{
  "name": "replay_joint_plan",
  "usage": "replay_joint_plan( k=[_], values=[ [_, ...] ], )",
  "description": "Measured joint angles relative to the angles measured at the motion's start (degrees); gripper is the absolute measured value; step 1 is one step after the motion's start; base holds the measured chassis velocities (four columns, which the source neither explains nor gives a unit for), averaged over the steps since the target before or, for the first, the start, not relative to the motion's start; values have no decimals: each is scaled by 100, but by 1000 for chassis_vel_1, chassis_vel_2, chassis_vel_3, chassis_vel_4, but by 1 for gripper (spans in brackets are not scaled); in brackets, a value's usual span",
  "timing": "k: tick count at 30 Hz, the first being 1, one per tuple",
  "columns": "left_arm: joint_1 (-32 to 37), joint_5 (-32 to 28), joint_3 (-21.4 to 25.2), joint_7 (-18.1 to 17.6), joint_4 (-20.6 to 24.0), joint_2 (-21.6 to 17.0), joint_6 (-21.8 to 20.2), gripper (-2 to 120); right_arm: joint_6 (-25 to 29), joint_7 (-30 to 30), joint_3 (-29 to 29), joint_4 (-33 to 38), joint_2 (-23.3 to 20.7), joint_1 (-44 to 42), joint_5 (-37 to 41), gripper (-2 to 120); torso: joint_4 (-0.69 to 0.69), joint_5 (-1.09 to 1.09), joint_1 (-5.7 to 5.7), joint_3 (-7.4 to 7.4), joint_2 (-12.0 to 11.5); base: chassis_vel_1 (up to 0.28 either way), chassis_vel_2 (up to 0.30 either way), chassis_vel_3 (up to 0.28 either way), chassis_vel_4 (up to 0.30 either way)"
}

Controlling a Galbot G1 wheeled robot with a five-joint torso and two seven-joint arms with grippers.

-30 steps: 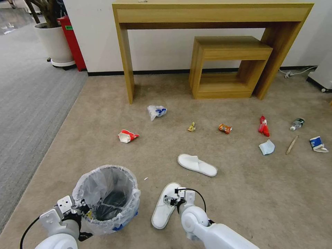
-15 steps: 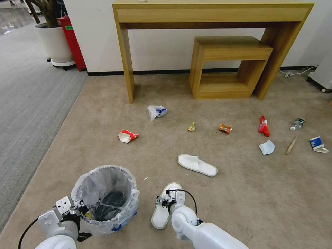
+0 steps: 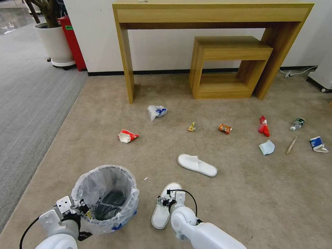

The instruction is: Pick up the trash bin and place the garbage on the floor into it.

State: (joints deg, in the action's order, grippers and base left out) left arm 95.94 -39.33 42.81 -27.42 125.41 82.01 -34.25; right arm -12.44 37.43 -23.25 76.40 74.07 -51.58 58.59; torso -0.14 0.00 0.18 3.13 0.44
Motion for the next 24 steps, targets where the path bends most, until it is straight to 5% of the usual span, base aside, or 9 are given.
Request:
replay_joint_plan(
  k=[12,24],
  values=[
    [-114,4,-72,1,-130,-19,30,0,102,-8,69,-124,-41,-92,-174,78,0,0,0,0,0,0,0,0,0],
    [-128,8,-97,10,-143,-10,78,0,184,-132,25,-161,-90,-89,-344,33,0,1,0,0,0,0,0,0,0]
  ],
)
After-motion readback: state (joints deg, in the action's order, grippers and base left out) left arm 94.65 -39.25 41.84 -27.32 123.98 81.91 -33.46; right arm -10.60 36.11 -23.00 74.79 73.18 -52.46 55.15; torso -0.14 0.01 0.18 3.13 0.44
